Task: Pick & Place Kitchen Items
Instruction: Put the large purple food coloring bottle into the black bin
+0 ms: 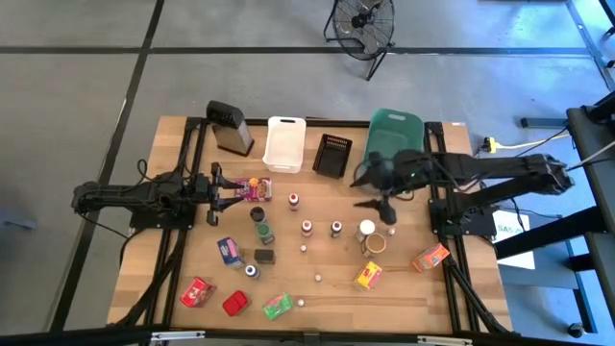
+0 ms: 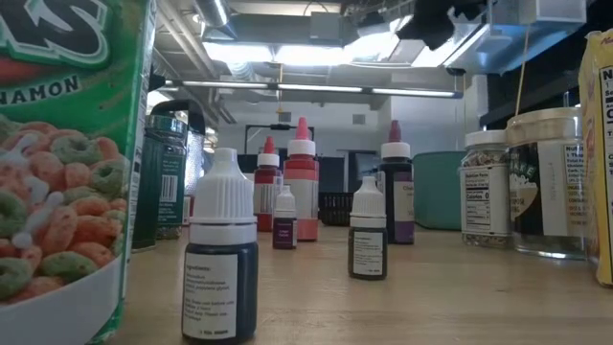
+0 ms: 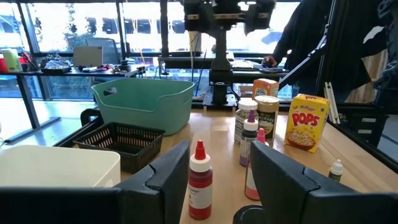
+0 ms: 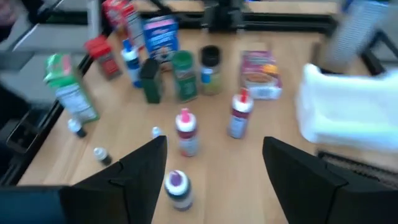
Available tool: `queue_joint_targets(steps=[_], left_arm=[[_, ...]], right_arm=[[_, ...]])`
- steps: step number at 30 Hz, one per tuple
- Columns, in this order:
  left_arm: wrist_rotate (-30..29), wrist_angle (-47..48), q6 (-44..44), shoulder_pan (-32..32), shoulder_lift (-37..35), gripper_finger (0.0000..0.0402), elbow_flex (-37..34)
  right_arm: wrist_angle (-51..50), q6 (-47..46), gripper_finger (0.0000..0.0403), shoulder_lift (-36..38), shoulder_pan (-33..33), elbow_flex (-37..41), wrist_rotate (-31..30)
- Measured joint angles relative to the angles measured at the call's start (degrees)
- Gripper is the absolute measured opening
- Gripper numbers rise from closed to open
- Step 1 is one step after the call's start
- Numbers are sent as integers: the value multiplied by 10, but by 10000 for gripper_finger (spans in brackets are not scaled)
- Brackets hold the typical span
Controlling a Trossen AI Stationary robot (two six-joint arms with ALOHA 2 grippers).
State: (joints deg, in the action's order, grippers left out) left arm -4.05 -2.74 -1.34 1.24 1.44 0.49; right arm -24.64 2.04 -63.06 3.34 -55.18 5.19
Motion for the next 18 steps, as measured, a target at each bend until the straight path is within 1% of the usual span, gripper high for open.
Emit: queue_joint_targets(steps=[2, 9, 18], left_arm=[[0, 0, 0, 0, 0, 164, 0], [0, 9, 0, 0, 0, 164, 0], [0, 15, 0, 0, 0, 163, 0]], right_arm=[[-2, 16, 268, -26, 18, -13, -1], [-18, 14, 268, -107, 58, -44, -24], [-48, -10, 268, -157, 61, -46, -31]])
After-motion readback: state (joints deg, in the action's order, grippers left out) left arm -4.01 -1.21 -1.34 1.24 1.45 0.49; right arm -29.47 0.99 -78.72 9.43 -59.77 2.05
